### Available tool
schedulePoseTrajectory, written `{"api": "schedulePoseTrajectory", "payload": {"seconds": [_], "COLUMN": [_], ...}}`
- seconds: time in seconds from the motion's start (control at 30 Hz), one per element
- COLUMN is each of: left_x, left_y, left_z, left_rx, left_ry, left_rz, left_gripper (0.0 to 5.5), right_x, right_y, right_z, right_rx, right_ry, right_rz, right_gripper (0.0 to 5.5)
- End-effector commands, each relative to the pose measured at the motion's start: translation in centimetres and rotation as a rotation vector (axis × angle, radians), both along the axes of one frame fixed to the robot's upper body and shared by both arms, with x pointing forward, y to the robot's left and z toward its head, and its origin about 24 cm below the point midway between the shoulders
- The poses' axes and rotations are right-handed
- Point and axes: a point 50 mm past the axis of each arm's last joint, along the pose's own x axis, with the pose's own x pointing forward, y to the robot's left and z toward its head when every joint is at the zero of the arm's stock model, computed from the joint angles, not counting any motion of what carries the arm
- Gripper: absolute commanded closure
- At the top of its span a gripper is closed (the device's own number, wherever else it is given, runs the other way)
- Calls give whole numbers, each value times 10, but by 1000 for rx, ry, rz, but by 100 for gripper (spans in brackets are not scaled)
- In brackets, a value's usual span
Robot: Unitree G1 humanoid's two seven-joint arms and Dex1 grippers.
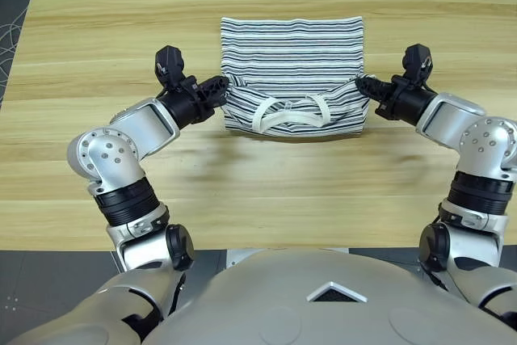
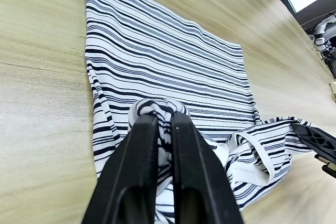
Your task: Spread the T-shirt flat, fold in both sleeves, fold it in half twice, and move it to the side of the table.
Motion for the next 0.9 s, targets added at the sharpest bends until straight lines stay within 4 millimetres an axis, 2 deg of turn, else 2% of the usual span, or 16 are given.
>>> {"api": "schedulePoseTrajectory", "payload": {"seconds": [0.03, 0.13, 0.2, 0.3, 0.5, 0.6, 0.73, 0.9], "left_x": [11, 24, 35, 51, 71, 74, 77, 89], "left_y": [-6, -7, -6, -3, 4, 4, 1, -8], "left_z": [-16, -27, -27, -19, 1, 6, 3, 6], "left_rx": [46, 67, 66, 49, 28, 23, 23, 22], "left_ry": [62, 86, 75, 35, -36, -53, -49, -60], "left_rz": [12, 38, 67, 110, 146, 146, 142, 129], "left_gripper": [510, 510, 510, 510, 510, 510, 510, 510], "right_x": [16, 28, 36, 44, 53, 57, 63, 73], "right_y": [10, 16, 18, 20, 22, 22, 23, 19], "right_z": [5, 1, -3, -11, -18, -13, 2, 18], "right_rx": [11, 13, 8, -10, -9, 26, 93, 161], "right_ry": [-23, -10, 1, 16, 22, 0, -57, -113], "right_rz": [-34, -66, -89, -103, -125, -134, -149, -196], "right_gripper": [535, 535, 535, 535, 535, 535, 535, 535]}}
